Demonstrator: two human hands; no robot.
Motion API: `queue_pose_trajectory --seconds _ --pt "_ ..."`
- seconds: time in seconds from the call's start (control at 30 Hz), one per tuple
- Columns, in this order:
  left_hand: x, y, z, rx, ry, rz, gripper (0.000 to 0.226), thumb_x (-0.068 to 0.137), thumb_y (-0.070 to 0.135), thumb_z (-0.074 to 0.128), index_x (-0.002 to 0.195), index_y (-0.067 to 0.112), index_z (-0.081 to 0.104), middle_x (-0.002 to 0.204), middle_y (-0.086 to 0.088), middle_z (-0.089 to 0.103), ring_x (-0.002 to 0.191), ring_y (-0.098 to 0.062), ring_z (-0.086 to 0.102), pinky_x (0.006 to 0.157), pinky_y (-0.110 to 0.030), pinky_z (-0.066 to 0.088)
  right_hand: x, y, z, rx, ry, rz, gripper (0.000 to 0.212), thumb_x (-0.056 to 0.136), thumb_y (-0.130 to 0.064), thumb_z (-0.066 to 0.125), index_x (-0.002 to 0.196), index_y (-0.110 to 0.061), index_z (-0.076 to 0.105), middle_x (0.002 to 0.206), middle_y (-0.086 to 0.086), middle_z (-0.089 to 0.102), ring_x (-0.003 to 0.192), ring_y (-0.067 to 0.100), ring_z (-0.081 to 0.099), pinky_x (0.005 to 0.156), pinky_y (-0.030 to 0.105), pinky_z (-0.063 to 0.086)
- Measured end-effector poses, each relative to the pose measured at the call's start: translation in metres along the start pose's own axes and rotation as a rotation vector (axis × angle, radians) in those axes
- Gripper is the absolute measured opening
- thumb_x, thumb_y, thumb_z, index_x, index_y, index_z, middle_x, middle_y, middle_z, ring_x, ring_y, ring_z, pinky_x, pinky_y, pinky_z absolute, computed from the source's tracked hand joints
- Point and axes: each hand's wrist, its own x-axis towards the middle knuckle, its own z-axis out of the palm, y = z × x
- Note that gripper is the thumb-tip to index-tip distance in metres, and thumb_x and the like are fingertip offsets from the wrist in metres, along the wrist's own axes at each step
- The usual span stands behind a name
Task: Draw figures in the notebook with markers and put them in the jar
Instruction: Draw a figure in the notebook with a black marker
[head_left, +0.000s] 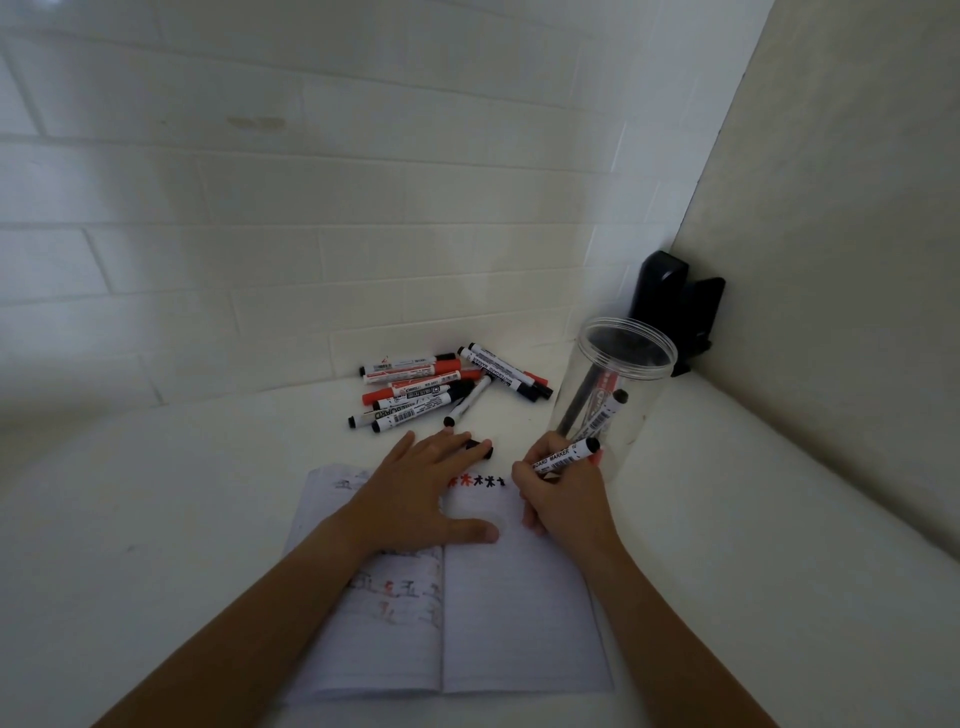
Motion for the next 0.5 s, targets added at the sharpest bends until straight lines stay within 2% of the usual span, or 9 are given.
queue_pose_trajectory --seconds 0.33,0.5 --pt "-0.0004 -0.0022 0.0013 0.019 0.009 0.013 0.102 0.072 0.094 0.041 0.155 0.049 0.002 0.166 0.016 0.005 0.152 -0.005 -0.005 0.124 -0.045 -0.005 0.0007 0.0007 0.0019 -0.012 0.021 -0.02 0.012 0.096 -0.012 0.064 0.089 -0.004 0.057 0.054 0.021 0.061 0.036 0.016 0.053 0.039 0.028 0.045" --pt "0.0007 -0.0022 0.0019 0.018 0.002 0.007 0.103 0.073 0.092 0.044 0.155 0.049 -0.001 0.166 0.016 0.003 0.152 -0.004 -0.006 0.124 -0.045 -0.007 0.0008 0.0003 0.0017 -0.012 -0.021 -0.008 0.012 0.095 -0.013 0.065 0.086 -0.007 0.058 0.057 0.021 0.062 0.041 0.019 0.056 0.042 0.027 0.045"
